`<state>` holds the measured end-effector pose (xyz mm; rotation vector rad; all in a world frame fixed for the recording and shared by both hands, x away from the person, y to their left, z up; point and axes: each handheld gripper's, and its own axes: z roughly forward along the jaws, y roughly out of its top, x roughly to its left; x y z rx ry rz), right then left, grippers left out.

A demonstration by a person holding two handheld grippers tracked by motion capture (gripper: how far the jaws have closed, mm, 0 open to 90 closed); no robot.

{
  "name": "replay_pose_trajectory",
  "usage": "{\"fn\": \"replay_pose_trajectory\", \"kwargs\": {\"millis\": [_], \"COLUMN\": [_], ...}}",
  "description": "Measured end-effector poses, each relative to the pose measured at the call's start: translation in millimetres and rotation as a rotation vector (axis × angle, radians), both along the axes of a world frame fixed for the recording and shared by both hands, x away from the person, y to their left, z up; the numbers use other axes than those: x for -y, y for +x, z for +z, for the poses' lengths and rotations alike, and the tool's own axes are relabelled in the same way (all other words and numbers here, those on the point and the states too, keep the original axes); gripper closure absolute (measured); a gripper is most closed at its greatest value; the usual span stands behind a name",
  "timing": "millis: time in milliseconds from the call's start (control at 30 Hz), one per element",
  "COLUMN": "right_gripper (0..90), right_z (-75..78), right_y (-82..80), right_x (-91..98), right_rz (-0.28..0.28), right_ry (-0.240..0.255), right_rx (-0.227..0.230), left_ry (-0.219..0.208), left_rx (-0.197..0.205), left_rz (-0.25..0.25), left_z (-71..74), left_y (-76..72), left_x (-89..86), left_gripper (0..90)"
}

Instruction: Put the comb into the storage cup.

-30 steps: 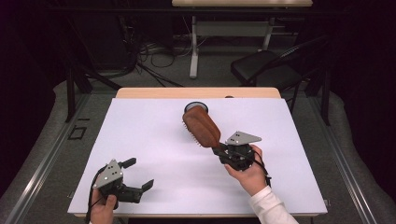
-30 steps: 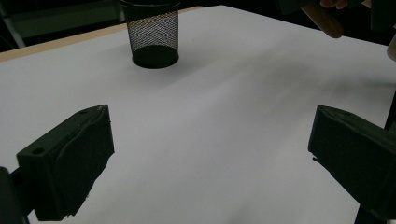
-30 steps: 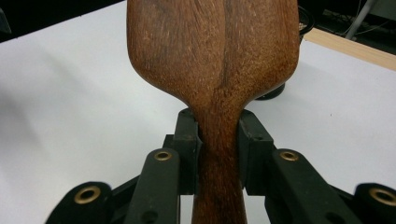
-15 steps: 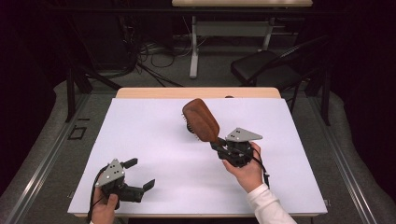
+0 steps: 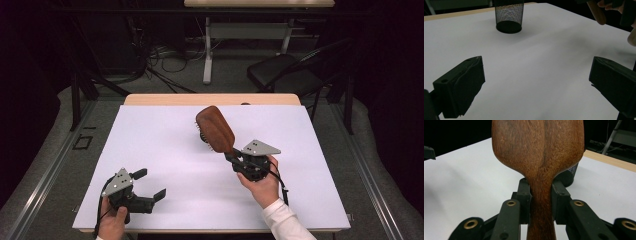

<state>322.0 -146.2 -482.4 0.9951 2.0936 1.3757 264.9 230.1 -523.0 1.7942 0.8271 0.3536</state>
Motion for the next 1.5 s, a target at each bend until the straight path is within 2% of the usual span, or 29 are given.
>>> {"fn": "replay_pose_trajectory", "kwargs": {"millis": [267, 433, 667, 800, 933, 1067, 1500], "right_gripper": [72.2, 72.2, 72.2, 72.2, 72.2, 72.2, 72.2], "right_z": [-0.9, -0.6, 0.4, 1.1, 1.6, 1.6, 1.7], "right_y": [-1.8, -3.2, -3.7, -4.3, -5.1, -5.2, -6.6], "right_x": [-0.6, -2.0, -1.3, -0.7, -0.5, -0.6, -2.2], "right_rz": [0.003, 0.005, 0.003, 0.000, 0.001, 0.004, 0.005], "right_ry": [0.015, 0.018, 0.028, 0.033, 0.037, 0.037, 0.039], "right_rx": [0.013, 0.022, 0.030, 0.038, 0.042, 0.043, 0.052], "left_ry": [-0.073, -0.088, -0.091, -0.108, -0.132, -0.143, -0.164], "left_rx": [-0.042, -0.048, -0.078, -0.093, -0.131, -0.149, -0.160], "left_rz": [0.034, 0.053, 0.078, 0.066, 0.031, 0.023, 0.027], "left_z": [-0.1, 0.3, 0.4, 3.4, 8.3, 13.0, 25.7], "left_y": [3.1, 4.1, 7.4, 9.3, 12.9, 16.6, 29.2], "left_x": [-4.4, -6.7, -5.1, -2.1, 1.6, 4.7, 12.5], "left_gripper": [0.3, 0.3, 0.3, 0.3, 0.5, 0.5, 0.5]}}
